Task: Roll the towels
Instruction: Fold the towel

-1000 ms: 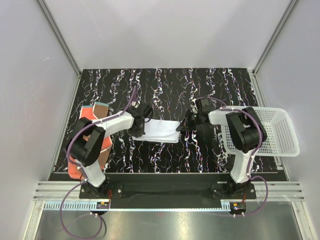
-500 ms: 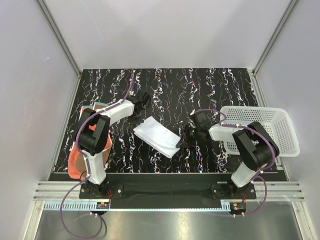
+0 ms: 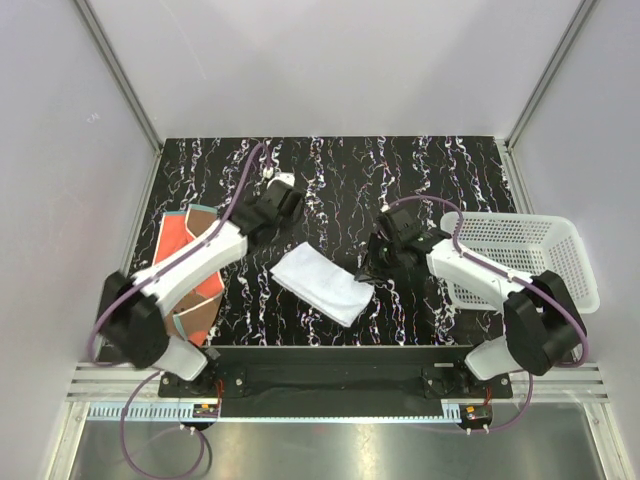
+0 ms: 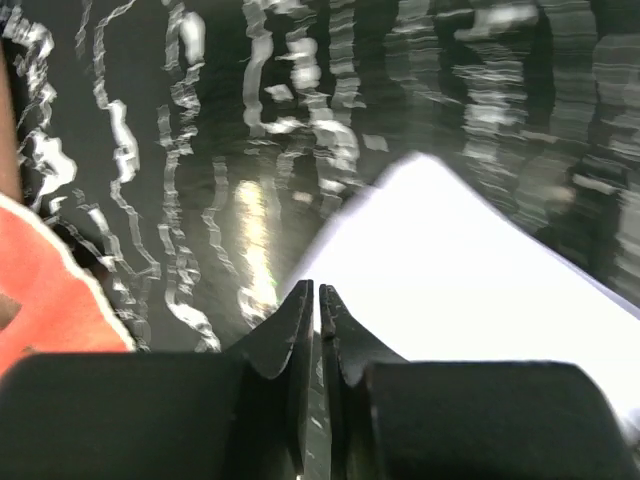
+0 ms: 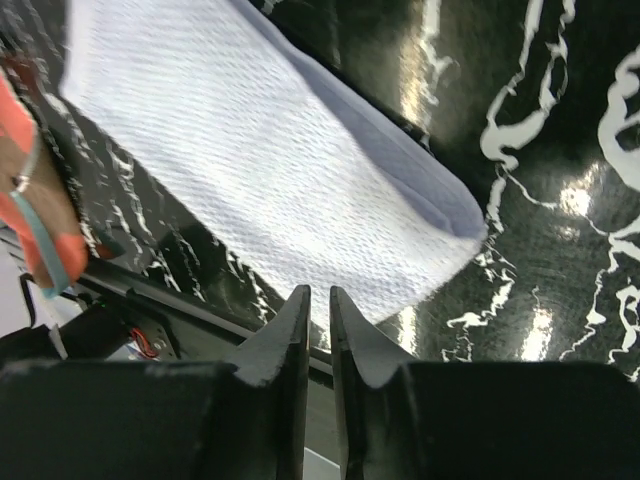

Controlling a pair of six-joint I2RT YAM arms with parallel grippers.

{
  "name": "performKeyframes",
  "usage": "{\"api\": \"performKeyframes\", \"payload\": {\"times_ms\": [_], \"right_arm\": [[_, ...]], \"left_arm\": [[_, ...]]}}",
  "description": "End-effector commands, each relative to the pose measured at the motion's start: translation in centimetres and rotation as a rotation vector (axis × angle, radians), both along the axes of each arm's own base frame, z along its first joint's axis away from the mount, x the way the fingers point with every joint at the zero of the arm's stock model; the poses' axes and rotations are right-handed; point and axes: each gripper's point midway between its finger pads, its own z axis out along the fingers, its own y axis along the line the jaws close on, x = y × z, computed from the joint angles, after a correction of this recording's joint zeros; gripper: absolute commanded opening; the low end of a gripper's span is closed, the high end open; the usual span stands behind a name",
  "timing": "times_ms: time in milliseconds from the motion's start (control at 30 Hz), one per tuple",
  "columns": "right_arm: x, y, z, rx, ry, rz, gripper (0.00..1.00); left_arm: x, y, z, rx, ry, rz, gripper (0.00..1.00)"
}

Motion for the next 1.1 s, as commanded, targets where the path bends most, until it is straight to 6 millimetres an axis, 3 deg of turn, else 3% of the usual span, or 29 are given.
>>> {"api": "performKeyframes", "payload": {"times_ms": [0, 100, 133, 233, 367, 467, 667, 800, 1067], "right_arm": [[0.9, -0.5, 0.9, -0.054, -0.049, 0.007, 0.2], [1.5, -0.6, -0.6, -0.085, -0.035, 0.015, 0.17], [1.7, -0.7, -1.0, -0.092, -0.029, 0.016, 0.15], [2.2, -1.6, -2.8, -0.129, -0.005, 0.009, 0.13], [2.8, -2.9, -4.8, -0.141, 0.015, -0.008, 0.1], [2.2, -3.8, -6.3, -0.151, 0.049, -0.019, 0.09], [0.6, -4.0, -8.3, -0.133, 0.095, -0.02, 0.08], [0.2, -4.2, -8.8, -0.133, 0.104, -0.019, 0.07], [0.7, -4.2, -8.5, -0.156, 0.097, -0.014, 0.06]], "left_arm": [[-3.2, -3.3, 1.7, -0.15, -0.044, -0.13, 0.11], [-6.1, -8.1, 1.5, -0.284, -0.028, -0.271, 0.11], [-7.9, -9.8, 0.7, -0.293, -0.007, -0.329, 0.11], [-10.5, -13.6, -0.5, -0.345, 0.027, -0.417, 0.11], [-12.2, -17.0, -1.8, -0.365, 0.07, -0.442, 0.09], [-13.2, -18.6, -3.1, -0.341, 0.097, -0.455, 0.08], [-15.8, -20.0, -7.0, -0.315, 0.179, -0.471, 0.07], [-17.6, -18.6, -10.3, -0.252, 0.227, -0.445, 0.06], [-19.2, -16.2, -12.8, -0.242, 0.265, -0.381, 0.06]]}}
